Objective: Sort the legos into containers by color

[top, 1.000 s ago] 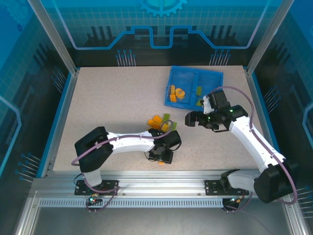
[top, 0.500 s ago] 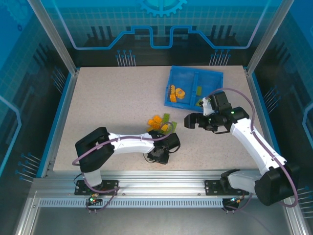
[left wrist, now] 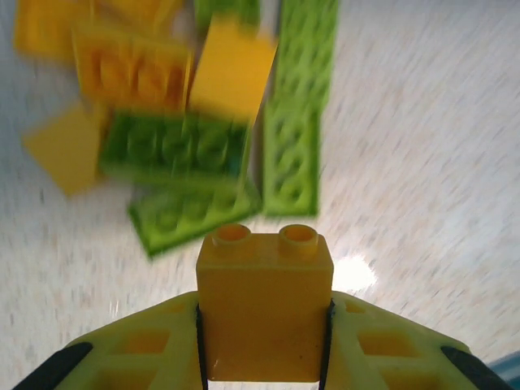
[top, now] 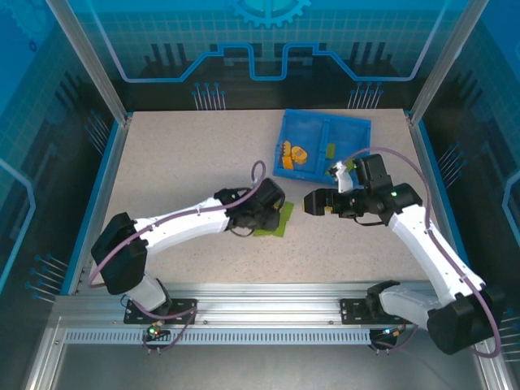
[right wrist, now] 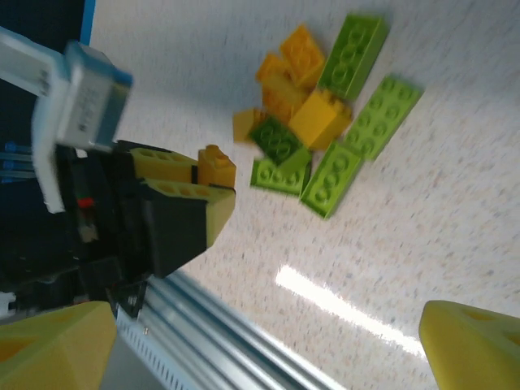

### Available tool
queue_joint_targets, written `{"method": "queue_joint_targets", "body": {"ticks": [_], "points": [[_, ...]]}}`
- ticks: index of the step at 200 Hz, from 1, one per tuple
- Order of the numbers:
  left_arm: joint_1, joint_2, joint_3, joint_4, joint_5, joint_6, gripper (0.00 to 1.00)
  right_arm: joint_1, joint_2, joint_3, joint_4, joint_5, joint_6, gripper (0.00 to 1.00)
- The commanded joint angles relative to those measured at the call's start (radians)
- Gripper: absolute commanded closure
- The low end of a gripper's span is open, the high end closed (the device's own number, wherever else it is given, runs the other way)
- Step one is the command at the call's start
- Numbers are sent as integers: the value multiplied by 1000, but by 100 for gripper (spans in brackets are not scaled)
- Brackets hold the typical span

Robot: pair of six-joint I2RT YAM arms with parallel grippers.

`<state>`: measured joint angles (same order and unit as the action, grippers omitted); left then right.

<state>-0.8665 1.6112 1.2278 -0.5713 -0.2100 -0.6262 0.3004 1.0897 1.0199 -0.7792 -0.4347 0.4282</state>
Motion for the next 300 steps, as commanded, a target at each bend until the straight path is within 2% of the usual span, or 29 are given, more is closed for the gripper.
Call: {"method": "queue_joint_targets", "body": {"ticks": [1, 28, 71, 91, 112, 127, 147, 178, 203, 226, 238, 263, 285, 300], "points": [[51, 95, 170, 103, -56, 130, 75, -8, -75, 26, 91, 178, 65, 2], [100, 278, 425, 148, -56, 184, 75, -22, -109, 14, 127, 256, 100, 2], [172, 630, 911, 104, -53, 245, 75, -41, -130, 10, 103, 263, 103, 1], [195, 791, 1131, 59, -15, 277, 74, -43, -156, 9, 90, 276, 101, 1], [220, 933, 1310, 11, 30, 269, 69, -46, -182, -2, 86, 273, 106, 1], [234, 979, 1357, 9, 47, 261, 66, -45, -204, -21, 98, 249, 122, 1], [236, 978, 1339, 44, 71, 277, 59, -45, -224, -41, 104, 238, 138, 1], [235, 945, 1313, 51, 110, 251, 53, -43, -233, -47, 117, 221, 154, 1], [228, 878, 1250, 75, 124, 237, 48, -44, -225, -50, 138, 206, 167, 1], [221, 779, 1180, 78, 126, 229, 48, -41, -214, -46, 140, 206, 165, 1], [219, 679, 1066, 126, 134, 213, 48, -40, -208, -48, 144, 210, 160, 1], [219, 411, 698, 292, 130, 197, 48, -16, -184, -52, 139, 249, 151, 2], [219, 161, 418, 374, 124, 240, 48, 76, -135, -39, 131, 322, 132, 3], [218, -20, 230, 406, 134, 316, 48, 153, -77, -31, 135, 360, 111, 3]]}}
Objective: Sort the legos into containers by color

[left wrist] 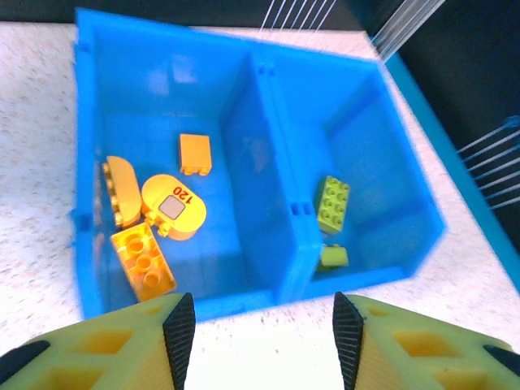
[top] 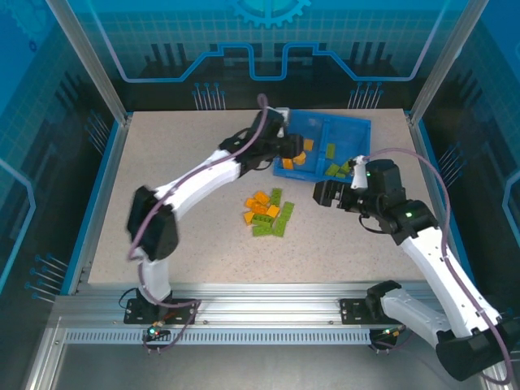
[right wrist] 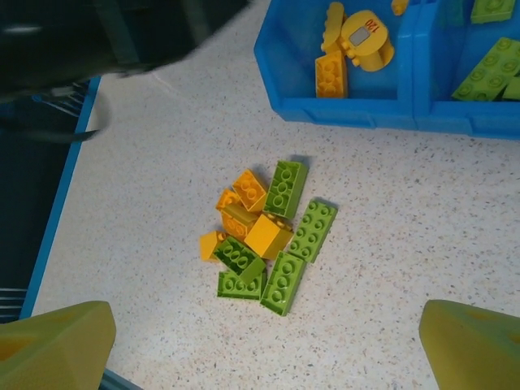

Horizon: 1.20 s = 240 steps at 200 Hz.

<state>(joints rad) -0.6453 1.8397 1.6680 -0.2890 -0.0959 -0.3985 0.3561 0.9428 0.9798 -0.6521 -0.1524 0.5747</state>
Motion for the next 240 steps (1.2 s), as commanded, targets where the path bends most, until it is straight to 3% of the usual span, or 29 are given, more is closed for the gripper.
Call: {"method": "queue_joint_targets", "body": {"ticks": [1, 41, 67, 92, 110, 136, 154, 186, 240], "points": [[-3, -261, -221, 124, 20, 94, 48, 103, 73, 10, 9, 80, -36, 3], [-3, -711, -569, 35, 4, 330, 47, 272, 327, 50, 80, 59, -53, 4], [-4, -962, -715, -87, 85, 554, 42, 355, 551, 161, 50, 70, -125, 8], [-4, -1150, -849, -186, 249, 834, 26, 403, 737, 260, 18, 94, -151, 13], [-5, -1241, -949, -193, 293, 943, 16, 415, 820, 301, -16, 205, -99, 13], [-4, -1280, -1045, -113, 283, 967, 1, 414, 825, 275, -17, 308, -30, 14], [-5, -1261, -1062, -88, 287, 989, 1, 415, 798, 233, 7, 311, -11, 17], [-3, -1196, -1055, -87, 294, 1022, 1, 438, 773, 161, 29, 310, 40, 31], [-2, -1159, -1054, -102, 303, 1029, 1, 447, 809, 143, 107, 346, 93, 35]]}}
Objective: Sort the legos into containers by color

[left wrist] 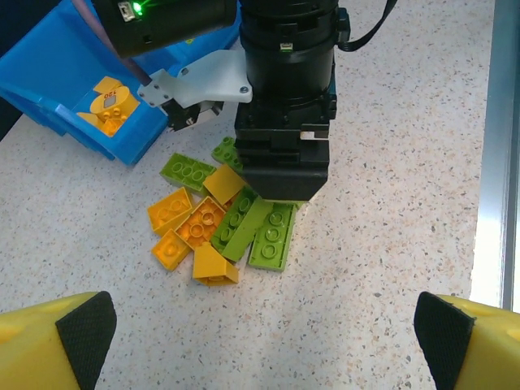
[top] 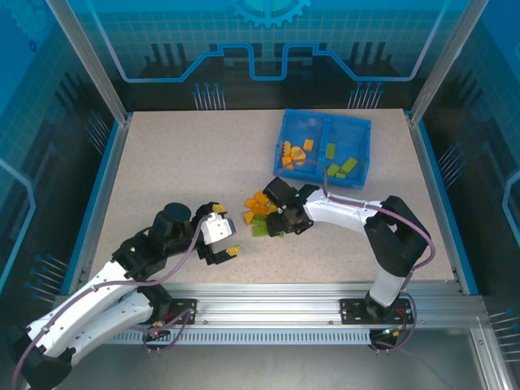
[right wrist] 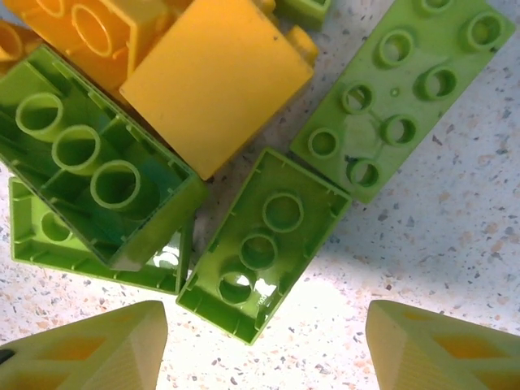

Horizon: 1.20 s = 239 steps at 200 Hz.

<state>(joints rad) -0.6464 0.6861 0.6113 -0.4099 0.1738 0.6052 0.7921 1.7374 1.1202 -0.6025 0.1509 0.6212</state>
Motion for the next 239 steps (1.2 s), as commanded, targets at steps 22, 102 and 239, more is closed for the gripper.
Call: {"method": "queue_joint_targets", "body": {"ticks": [22, 102, 239], "points": [[-1, -8, 1, 13, 27, 25, 1, 12, 53, 16, 67, 89, 84, 40], [0, -13, -10, 12, 26, 25, 1, 13, 110, -13, 98, 144, 156, 47], [-1, -69, -51, 27, 171, 77, 1, 17, -141, -144, 26, 205, 166, 69]]}}
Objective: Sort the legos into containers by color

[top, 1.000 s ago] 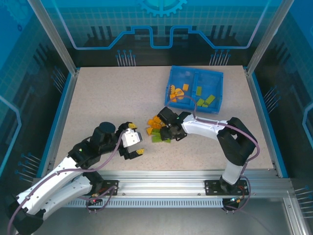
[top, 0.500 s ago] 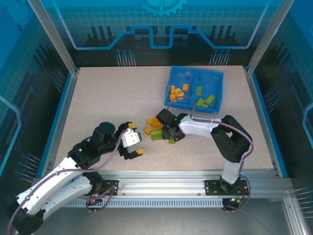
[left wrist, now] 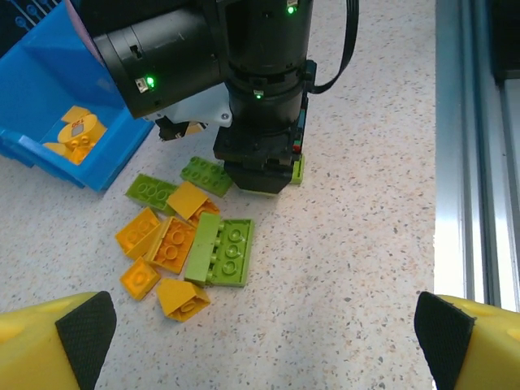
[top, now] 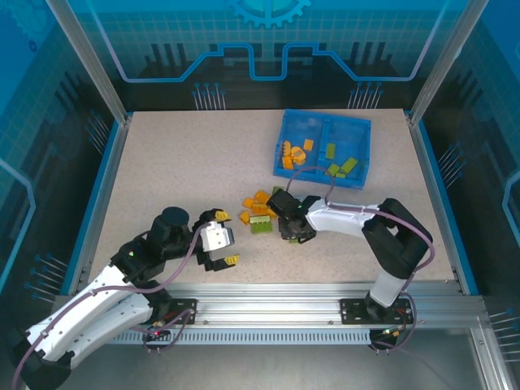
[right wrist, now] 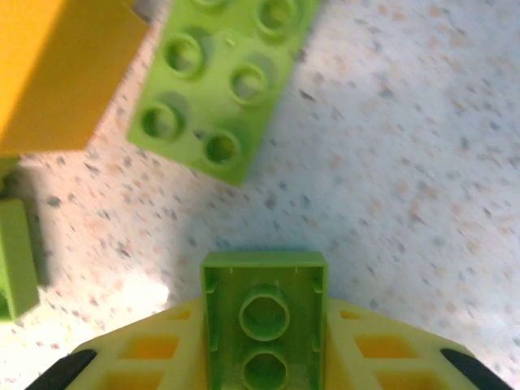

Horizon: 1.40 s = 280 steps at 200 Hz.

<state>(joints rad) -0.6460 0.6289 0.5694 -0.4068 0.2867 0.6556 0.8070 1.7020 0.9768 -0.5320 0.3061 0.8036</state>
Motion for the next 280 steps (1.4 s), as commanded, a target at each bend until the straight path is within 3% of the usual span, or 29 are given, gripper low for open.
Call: {"method": "queue_joint_targets", "body": {"ticks": [1, 37, 68, 97, 132, 185, 201, 222, 254, 280], "points": [[-1, -12, -9, 24, 58, 26, 1, 0, -109, -1, -46, 52, -17, 68], [0, -12, -8, 30, 52, 28, 1, -94, -269, 44, -58, 170, -133, 66], [-1, -12, -8, 30, 45, 27, 1, -282, -302, 124, 18, 211, -298, 66], [-1, -14, -5, 27, 33, 24, 1, -447, -206, 227, 105, 182, -383, 66], [-1, -20, -2, 23, 6, 24, 1, -569, 22, 392, 159, 149, -417, 66], [0, -22, -1, 41, -56, -21, 1, -663, 367, 662, 113, 87, -397, 65], [0, -21, 2, 55, -94, -60, 1, -679, 413, 723, 73, 75, -396, 58], [0, -8, 21, 64, -149, -124, 1, -688, 417, 757, 42, 62, -406, 50], [-1, 55, 111, 28, -311, -254, 1, -689, 350, 714, 40, 40, -405, 48], [-4, 105, 169, 55, -377, -467, 1, -688, 243, 623, 51, 18, -390, 48]]}}
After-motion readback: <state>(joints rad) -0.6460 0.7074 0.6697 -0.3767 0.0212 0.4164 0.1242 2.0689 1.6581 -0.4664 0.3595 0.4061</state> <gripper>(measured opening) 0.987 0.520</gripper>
